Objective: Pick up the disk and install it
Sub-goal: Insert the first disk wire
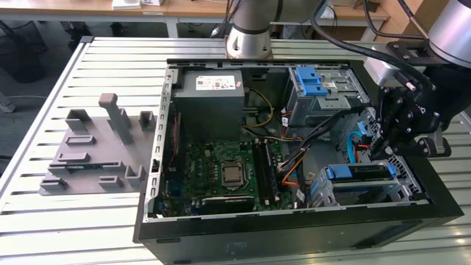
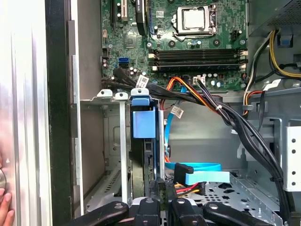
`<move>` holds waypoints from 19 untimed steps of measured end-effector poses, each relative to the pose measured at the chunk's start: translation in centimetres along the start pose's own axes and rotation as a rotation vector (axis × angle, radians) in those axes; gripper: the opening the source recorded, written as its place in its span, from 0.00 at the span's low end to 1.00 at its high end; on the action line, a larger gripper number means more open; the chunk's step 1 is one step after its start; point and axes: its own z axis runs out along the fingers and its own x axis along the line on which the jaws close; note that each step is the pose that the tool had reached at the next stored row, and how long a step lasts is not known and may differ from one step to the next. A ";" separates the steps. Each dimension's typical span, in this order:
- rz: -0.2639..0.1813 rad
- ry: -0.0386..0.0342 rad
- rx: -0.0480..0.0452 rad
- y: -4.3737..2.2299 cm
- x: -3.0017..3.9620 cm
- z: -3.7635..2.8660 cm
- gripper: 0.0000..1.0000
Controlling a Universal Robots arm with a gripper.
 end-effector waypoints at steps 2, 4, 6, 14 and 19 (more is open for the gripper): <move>0.000 0.0004 0.0000 0.00 0.00 -0.01 0.16; 0.000 0.0003 0.0000 0.00 0.00 0.01 0.16; 0.000 0.0000 -0.0035 0.01 0.05 0.07 0.16; -0.001 -0.0007 -0.0222 -0.08 0.48 0.77 0.16; 0.000 -0.0007 -0.0223 -0.09 0.49 0.91 0.16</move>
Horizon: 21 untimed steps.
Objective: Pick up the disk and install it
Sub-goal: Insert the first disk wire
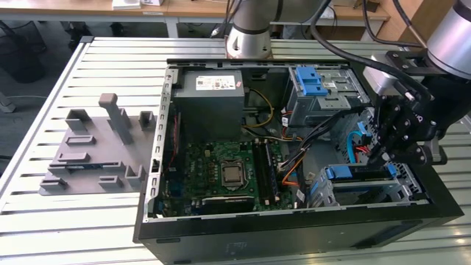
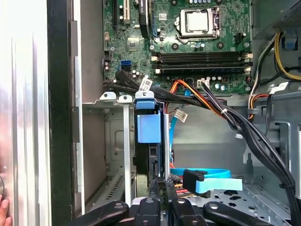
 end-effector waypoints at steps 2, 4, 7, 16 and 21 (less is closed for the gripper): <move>0.000 0.0000 0.0000 -0.03 0.03 0.05 0.16; 0.001 0.0002 -0.0003 -0.08 0.09 0.08 0.16; 0.003 0.0001 -0.0008 -0.13 0.22 0.13 0.16; 0.005 0.0001 -0.0009 -0.14 0.25 0.35 0.16; 0.005 0.0001 -0.0009 -0.17 0.25 0.47 0.16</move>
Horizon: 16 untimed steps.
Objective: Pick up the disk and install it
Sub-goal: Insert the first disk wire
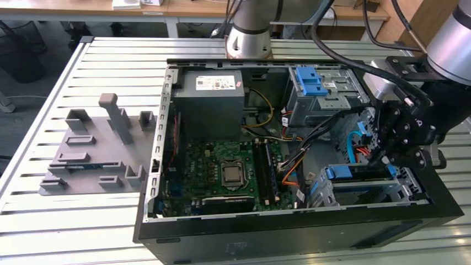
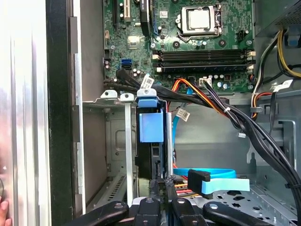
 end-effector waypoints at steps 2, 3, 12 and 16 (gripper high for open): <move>0.000 0.0000 0.0000 -0.01 0.00 0.03 0.16; 0.000 0.0000 0.0000 -0.01 0.00 0.05 0.16; 0.000 -0.0001 -0.0003 -0.01 0.03 0.18 0.16; 0.000 -0.0017 -0.0016 -0.01 0.03 0.10 0.16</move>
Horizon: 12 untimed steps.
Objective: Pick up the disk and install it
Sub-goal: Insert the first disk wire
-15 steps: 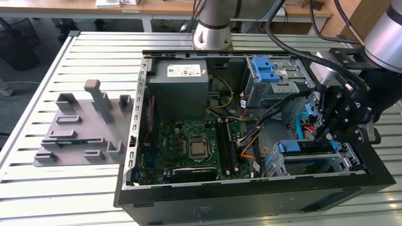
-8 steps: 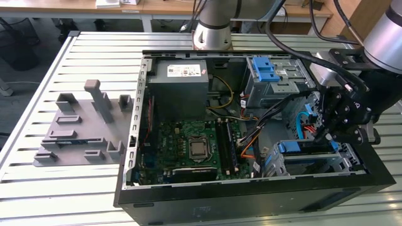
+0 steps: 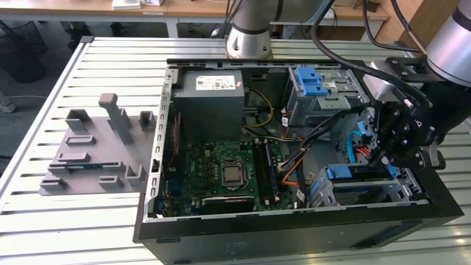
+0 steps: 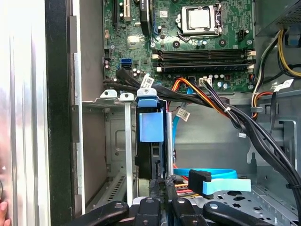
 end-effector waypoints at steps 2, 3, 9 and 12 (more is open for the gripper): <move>0.000 -0.0027 -0.0007 -0.01 0.02 -0.05 0.16; 0.000 -0.0057 -0.0012 -0.02 0.07 -0.05 0.16; 0.001 -0.0161 -0.0029 -0.07 0.31 0.00 0.16; 0.001 -0.0280 -0.0036 -0.08 0.32 0.04 0.16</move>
